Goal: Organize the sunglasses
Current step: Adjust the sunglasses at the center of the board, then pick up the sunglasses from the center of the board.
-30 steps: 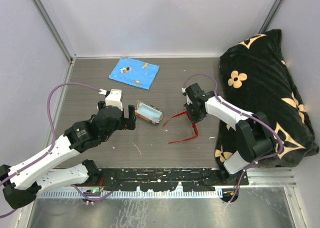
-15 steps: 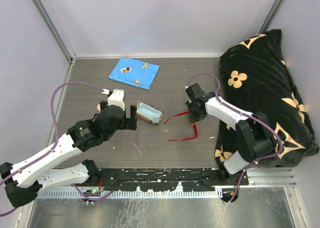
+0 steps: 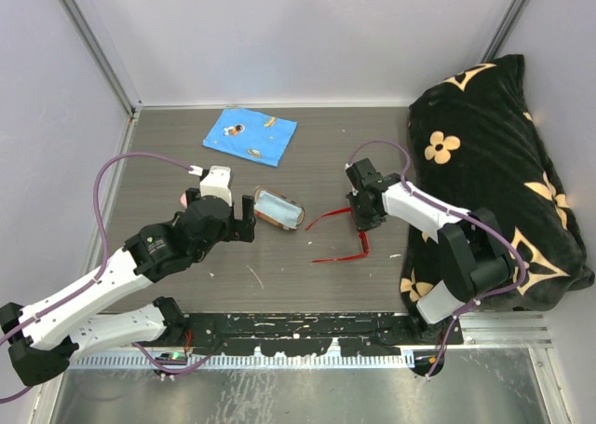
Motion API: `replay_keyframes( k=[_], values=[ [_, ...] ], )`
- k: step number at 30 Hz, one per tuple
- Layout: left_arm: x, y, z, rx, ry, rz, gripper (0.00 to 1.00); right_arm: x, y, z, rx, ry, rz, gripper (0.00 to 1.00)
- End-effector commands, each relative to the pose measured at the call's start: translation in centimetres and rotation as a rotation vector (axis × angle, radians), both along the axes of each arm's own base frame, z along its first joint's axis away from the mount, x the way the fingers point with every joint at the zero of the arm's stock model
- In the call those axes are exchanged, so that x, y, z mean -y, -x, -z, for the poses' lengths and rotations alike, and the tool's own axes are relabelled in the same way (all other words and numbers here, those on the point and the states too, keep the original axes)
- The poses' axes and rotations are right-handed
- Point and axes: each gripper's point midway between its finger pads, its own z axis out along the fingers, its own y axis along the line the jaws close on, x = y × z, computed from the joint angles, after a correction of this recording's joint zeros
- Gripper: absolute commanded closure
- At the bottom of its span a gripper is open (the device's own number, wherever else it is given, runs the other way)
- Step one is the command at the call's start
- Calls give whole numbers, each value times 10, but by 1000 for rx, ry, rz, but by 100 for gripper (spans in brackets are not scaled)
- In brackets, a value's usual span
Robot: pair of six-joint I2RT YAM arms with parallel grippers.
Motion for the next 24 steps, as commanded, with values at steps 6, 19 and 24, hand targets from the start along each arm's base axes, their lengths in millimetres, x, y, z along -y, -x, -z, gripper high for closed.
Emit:
replay_keyframes(
  k=[6, 19, 24],
  values=[
    [5, -4, -12, 33, 60, -8, 2, -4, -9, -2, 42, -14, -5, 84],
    [4, -3, -13, 35, 66, -10, 2, -4, -11, 6, 40, -3, -2, 86],
    [4, -4, -12, 32, 67, -15, 2, -3, -11, 7, 46, 3, -3, 91]
  ],
)
